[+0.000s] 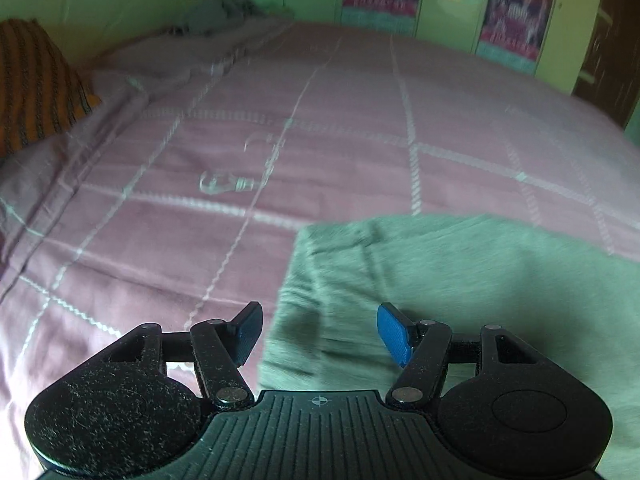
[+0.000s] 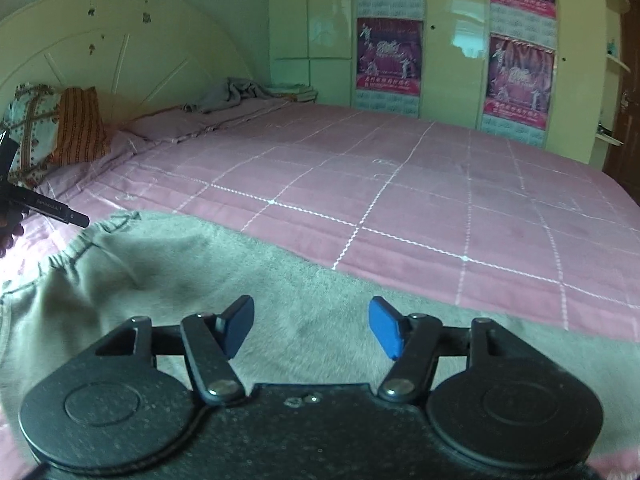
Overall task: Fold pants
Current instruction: 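Grasp the waistband corner with the left tool while the right tool grasps the other waistband corner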
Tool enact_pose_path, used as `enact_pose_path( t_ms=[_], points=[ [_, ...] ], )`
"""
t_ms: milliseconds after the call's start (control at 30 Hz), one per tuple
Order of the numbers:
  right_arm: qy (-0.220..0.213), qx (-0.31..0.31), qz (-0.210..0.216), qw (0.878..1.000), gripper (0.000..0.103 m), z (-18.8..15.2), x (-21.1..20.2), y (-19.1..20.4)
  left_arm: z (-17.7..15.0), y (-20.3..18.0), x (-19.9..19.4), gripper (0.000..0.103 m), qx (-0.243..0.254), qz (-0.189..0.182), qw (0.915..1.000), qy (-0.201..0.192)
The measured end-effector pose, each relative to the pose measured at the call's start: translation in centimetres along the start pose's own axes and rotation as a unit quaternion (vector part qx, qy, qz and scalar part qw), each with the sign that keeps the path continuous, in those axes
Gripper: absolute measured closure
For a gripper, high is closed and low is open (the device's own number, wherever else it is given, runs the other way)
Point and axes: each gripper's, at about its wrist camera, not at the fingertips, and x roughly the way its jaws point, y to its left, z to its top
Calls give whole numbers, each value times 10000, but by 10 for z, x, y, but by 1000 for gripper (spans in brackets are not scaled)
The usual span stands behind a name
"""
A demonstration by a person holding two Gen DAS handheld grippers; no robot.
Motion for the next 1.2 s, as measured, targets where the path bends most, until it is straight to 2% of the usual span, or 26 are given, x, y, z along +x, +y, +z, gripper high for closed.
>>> enact_pose_path(
  t_ms=[67,167,233,367,433,467,500,533,600,633,667,700,733,767,800,867,900,1033,1200],
  points=[
    [135,-99,23,9999,45,5,22,-7,4,9,15,39,-91,-141,9999,21],
    [408,-329,-31,9986,60,13,56,-15,7,18,35,39,-377,-286,9989,-30],
    [541,-493,-35,9973,60,18,78,-20,8,21,46,39,-551,-400,9977,-20],
    [896,-810,-103,9926,55,20,119,-29,12,21,58,39,-558,-472,9973,-64],
    [1011,-998,-133,9898,51,17,133,-31,15,21,62,39,-654,-486,9967,-61],
    [1052,-1074,-141,9885,41,15,139,-32,17,22,63,39,-677,-485,9965,-54],
    [1069,-1130,-164,9877,23,14,143,-33,17,21,64,39,-666,-474,9966,-62],
    [1071,-1161,-198,9872,16,11,146,-34,17,19,65,39,-641,-452,9969,-56],
    [1084,-1202,-178,9867,17,6,152,-38,17,16,67,40,-526,-403,9978,-71],
    [1142,-1130,-117,9869,19,5,155,-42,17,15,68,55,-489,-435,9978,-87],
    [1185,-1032,-36,9876,21,4,157,-45,17,16,66,65,-508,-591,9969,-96],
    [1222,-929,91,9881,33,3,158,-48,17,15,66,67,-516,-556,9971,-107],
    [1242,-826,239,9885,57,3,158,-51,17,13,65,70,-449,-504,9976,-128],
    [1215,-796,276,9890,72,4,157,-52,16,12,63,74,-385,-454,9981,-181],
    [1197,-774,262,9894,90,6,155,-51,15,14,58,90,-388,-414,9980,-267],
    [1198,-728,192,9899,95,9,150,-49,13,22,45,95,-576,-507,9958,-492],
    [1168,-739,161,9903,96,10,146,-48,11,24,38,103,-603,-500,9953,-568],
    [667,-712,149,9951,96,14,105,-41,-4,33,-3,103,-627,-674,9904,-1033],
    [13,-1122,196,9935,96,9,32,-9,-39,44,-68,103,-902,-1043,9748,-1755]
  ],
)
